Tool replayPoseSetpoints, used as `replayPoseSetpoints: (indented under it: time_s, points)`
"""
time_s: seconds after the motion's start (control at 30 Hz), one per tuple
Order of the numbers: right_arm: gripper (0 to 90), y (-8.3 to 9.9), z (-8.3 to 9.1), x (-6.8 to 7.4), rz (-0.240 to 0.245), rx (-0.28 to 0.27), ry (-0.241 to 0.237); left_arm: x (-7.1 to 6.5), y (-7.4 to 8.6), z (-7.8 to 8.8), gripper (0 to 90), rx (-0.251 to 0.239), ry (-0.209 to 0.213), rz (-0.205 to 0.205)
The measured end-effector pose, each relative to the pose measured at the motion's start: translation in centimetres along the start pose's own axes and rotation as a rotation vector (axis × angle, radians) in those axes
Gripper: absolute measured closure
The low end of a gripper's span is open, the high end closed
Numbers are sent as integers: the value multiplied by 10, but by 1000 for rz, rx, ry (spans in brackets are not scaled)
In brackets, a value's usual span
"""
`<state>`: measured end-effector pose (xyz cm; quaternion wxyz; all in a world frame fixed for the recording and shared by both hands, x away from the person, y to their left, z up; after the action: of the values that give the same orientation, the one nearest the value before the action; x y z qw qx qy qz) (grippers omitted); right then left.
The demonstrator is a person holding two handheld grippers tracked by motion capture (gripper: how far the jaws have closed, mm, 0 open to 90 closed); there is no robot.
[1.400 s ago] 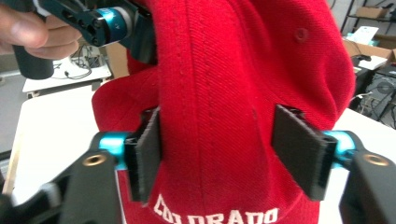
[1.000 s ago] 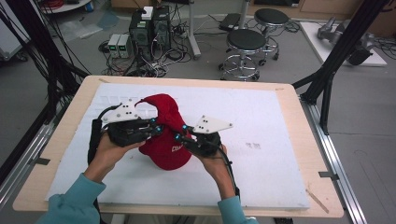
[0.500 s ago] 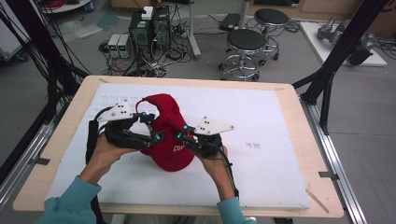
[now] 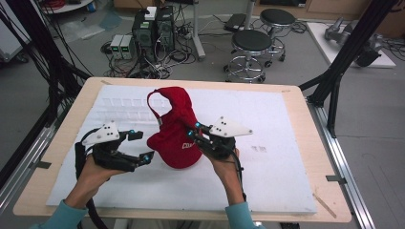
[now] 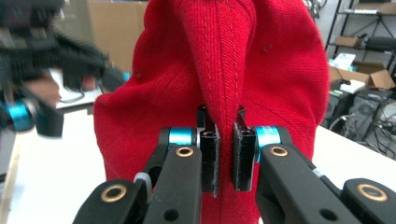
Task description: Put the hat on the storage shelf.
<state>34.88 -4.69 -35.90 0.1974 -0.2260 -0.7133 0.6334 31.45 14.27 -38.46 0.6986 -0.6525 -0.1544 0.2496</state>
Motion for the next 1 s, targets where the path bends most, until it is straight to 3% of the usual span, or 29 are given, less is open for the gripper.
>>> replayPoseSetpoints:
  time_s: [0.23,0.4,0.77,1.0]
  points:
    - [846,-13,-1,2,7,-26,5,-9,29,-8,189,28,18,47]
    - [846,-21,-2,4,5,-54,-5,-20,41,-20,276,26,66,80]
    - [847,-27,-1,9,-3,-90,-30,-27,39,-35,471,-19,103,120]
    - [847,-29,-1,13,-12,-105,-48,-28,38,-37,628,-32,109,108]
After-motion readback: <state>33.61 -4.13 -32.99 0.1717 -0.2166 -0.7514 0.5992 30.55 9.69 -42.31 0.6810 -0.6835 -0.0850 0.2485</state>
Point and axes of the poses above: each handheld gripper's, and its own axes: z roughly backward along the jaws, y roughly out of its underside, x roughly to its left, the point moved 8 cm from there along -z, roughly forward along the jaws, and after that the axes turned 15 degrees about -x, right-handed, at the moved point
